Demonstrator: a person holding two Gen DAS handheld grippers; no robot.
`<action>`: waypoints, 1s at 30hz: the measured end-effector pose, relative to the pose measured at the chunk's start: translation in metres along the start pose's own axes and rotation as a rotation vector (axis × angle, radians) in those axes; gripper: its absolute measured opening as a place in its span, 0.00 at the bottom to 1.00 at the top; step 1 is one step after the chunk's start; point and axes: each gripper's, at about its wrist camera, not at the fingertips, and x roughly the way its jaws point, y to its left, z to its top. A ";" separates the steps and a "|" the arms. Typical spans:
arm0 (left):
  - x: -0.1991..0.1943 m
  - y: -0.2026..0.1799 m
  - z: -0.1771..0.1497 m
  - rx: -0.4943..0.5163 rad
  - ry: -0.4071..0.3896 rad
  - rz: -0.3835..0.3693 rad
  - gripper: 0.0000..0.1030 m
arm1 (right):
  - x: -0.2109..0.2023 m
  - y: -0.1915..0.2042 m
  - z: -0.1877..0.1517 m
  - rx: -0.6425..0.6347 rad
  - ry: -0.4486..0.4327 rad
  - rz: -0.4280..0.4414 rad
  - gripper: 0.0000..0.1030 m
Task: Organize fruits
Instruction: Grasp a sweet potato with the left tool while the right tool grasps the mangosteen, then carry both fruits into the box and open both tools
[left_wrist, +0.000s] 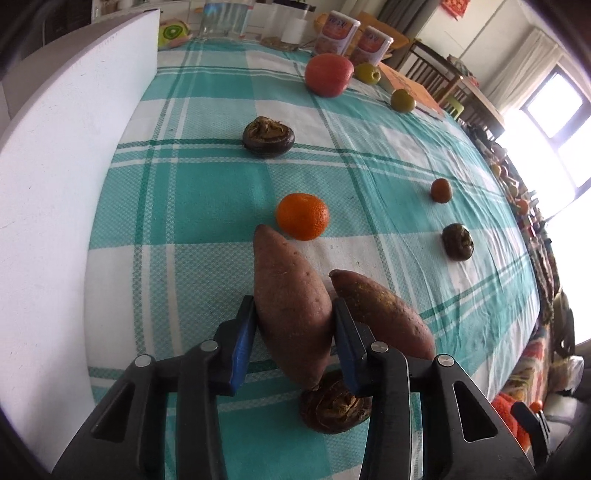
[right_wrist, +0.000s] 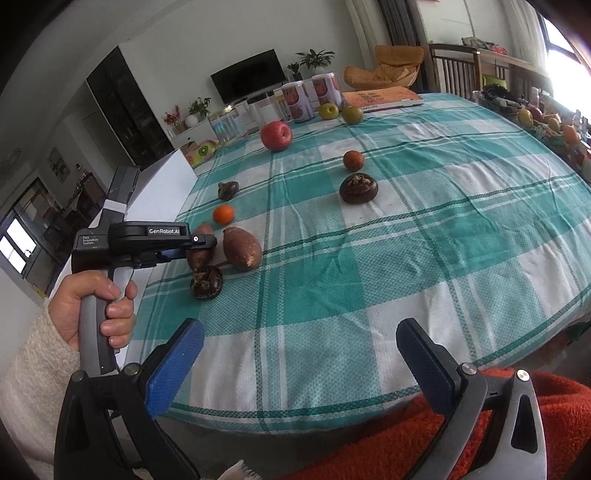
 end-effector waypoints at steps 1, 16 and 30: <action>-0.008 0.001 -0.002 -0.012 -0.010 -0.021 0.40 | 0.015 0.007 0.001 -0.009 0.065 0.071 1.00; -0.159 0.030 -0.057 -0.063 -0.174 -0.131 0.40 | 0.141 0.102 0.029 -0.144 0.115 0.015 0.45; -0.201 0.165 -0.066 -0.238 -0.253 0.226 0.40 | 0.045 0.260 0.056 -0.298 0.107 0.473 0.45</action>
